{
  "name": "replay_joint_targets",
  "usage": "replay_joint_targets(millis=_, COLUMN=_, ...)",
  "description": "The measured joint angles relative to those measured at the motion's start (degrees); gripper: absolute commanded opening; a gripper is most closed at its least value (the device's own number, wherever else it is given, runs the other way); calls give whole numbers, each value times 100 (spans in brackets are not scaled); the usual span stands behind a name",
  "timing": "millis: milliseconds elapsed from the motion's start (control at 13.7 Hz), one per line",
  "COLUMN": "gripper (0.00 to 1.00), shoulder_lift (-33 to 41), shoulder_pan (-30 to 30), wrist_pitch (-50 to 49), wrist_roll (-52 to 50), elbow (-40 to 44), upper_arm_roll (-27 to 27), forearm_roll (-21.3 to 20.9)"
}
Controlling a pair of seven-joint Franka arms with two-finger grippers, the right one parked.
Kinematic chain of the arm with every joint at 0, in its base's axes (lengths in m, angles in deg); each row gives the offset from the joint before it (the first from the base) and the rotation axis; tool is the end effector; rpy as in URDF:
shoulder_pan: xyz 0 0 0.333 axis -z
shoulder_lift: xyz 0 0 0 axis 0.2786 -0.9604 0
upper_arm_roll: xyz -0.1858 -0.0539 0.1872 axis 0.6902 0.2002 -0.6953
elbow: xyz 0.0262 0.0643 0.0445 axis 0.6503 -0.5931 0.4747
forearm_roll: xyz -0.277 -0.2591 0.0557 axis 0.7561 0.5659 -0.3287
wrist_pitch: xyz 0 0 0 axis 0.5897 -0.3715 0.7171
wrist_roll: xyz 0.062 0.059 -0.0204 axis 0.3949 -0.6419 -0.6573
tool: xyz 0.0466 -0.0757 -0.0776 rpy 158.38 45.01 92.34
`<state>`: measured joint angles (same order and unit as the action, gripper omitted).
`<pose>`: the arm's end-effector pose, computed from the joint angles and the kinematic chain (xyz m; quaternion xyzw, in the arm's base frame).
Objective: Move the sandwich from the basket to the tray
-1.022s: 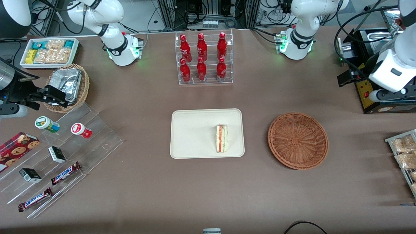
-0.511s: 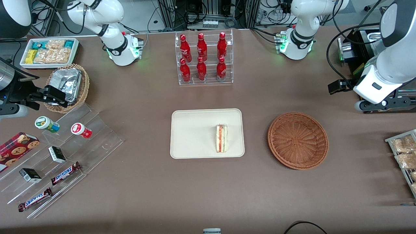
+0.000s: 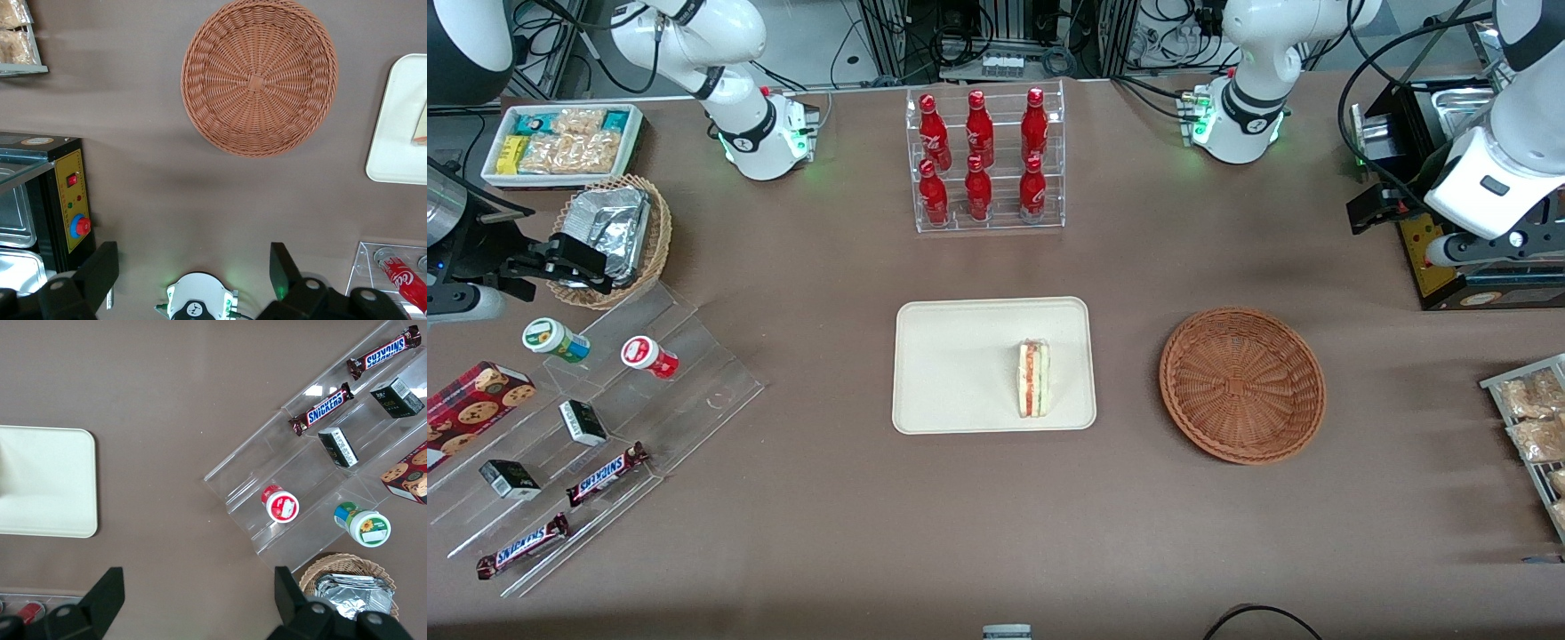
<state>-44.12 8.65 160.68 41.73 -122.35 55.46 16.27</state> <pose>0.5102 -0.0538 0.5527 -0.9945 -0.0336 0.0899 0.0430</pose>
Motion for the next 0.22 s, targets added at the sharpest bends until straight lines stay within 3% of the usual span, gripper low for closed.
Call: replay_joint_targets(millis=219, gripper=100, shoulder_lift=-9, shoulder_pan=153, wrist_pitch=46, wrist_roll=14, elbow=-57, upper_arm_roll=-37, forearm_roll=1)
